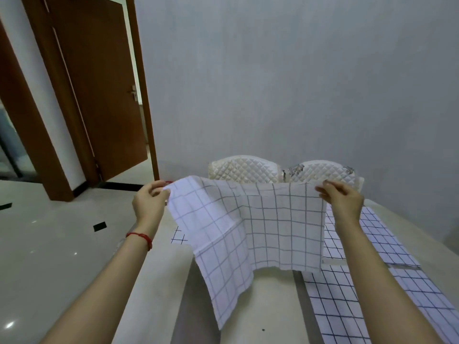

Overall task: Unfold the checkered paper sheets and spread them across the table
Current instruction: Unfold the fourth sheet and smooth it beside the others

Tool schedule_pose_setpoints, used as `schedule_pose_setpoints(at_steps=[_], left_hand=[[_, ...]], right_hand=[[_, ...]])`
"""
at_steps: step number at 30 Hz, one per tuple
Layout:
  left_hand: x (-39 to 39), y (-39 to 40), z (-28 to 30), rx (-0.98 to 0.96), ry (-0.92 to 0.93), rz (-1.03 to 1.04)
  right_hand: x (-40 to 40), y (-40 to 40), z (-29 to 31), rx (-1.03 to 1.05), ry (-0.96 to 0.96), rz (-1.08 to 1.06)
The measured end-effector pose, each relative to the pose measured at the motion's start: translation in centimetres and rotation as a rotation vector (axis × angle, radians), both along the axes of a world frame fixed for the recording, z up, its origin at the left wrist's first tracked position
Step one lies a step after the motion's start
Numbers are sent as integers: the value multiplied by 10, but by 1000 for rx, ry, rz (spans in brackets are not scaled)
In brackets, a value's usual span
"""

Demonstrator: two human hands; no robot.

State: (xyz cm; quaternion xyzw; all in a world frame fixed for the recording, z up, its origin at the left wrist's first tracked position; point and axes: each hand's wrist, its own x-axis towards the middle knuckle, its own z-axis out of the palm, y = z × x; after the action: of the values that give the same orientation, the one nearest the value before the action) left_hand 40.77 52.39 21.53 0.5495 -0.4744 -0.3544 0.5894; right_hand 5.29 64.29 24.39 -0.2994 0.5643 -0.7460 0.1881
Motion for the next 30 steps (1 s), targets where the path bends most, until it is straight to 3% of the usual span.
schedule_pose_setpoints(at_steps=[8, 13, 17, 22, 30], left_hand=[[37, 14, -20, -125, -189, 32], [57, 56, -33, -262, -247, 58], [71, 89, -72, -278, -265, 56], [80, 134, -129, -65, -286, 11], [97, 169, -192, 118, -424, -41]], right_hand=[[19, 46, -42, -167, -77, -67], [23, 96, -83, -128, -87, -125], [26, 129, -132, -15, -109, -77], [29, 162, -183, 249, -121, -77], [41, 187, -231, 663, -66, 31]])
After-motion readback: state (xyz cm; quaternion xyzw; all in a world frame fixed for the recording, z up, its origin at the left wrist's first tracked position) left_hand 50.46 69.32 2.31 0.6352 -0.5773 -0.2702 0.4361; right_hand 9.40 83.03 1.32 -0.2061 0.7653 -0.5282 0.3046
